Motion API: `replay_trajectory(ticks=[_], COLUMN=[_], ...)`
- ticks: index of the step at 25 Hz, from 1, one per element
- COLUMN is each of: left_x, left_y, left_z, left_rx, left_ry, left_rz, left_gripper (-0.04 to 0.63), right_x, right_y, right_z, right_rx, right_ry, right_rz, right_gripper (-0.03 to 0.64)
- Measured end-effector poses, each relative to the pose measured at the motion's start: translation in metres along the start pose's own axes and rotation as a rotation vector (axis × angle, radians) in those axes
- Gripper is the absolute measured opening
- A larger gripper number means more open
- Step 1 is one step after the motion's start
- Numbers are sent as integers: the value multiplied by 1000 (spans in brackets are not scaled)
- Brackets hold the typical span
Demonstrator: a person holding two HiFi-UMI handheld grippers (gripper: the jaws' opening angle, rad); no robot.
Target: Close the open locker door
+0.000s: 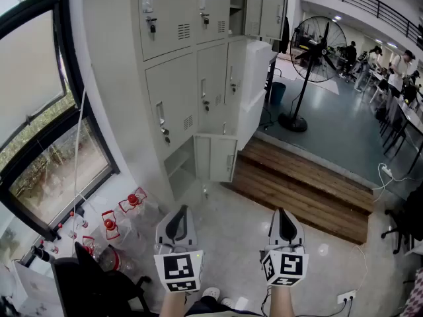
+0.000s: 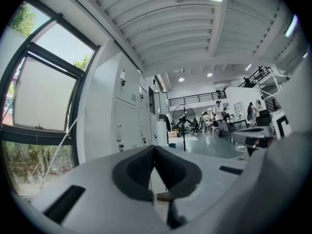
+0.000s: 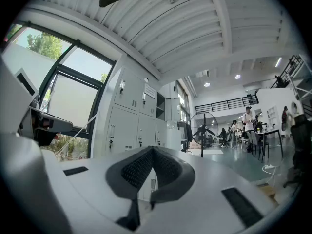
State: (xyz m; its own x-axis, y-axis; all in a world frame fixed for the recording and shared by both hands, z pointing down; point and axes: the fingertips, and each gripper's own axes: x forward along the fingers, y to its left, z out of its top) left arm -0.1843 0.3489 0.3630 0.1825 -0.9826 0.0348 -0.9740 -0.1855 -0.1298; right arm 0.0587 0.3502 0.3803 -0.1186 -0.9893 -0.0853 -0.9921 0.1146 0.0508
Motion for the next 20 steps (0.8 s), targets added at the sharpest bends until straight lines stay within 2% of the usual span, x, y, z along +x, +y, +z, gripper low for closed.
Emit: replay_trajectory(ticks=[14,20], left_x=[3,8], left_y=[0,6], left_z=[-1,-3], left_rx=[-8,-27], left_ry=[2,4], left_rz=[6,8], left_gripper=[2,2], right_x=[4,11], right_y=[1,0], right_z=[3,1], right_rx=[-1,-15], right_ry=[-2,5], right_rz=[16,-11], right_gripper=[18,20])
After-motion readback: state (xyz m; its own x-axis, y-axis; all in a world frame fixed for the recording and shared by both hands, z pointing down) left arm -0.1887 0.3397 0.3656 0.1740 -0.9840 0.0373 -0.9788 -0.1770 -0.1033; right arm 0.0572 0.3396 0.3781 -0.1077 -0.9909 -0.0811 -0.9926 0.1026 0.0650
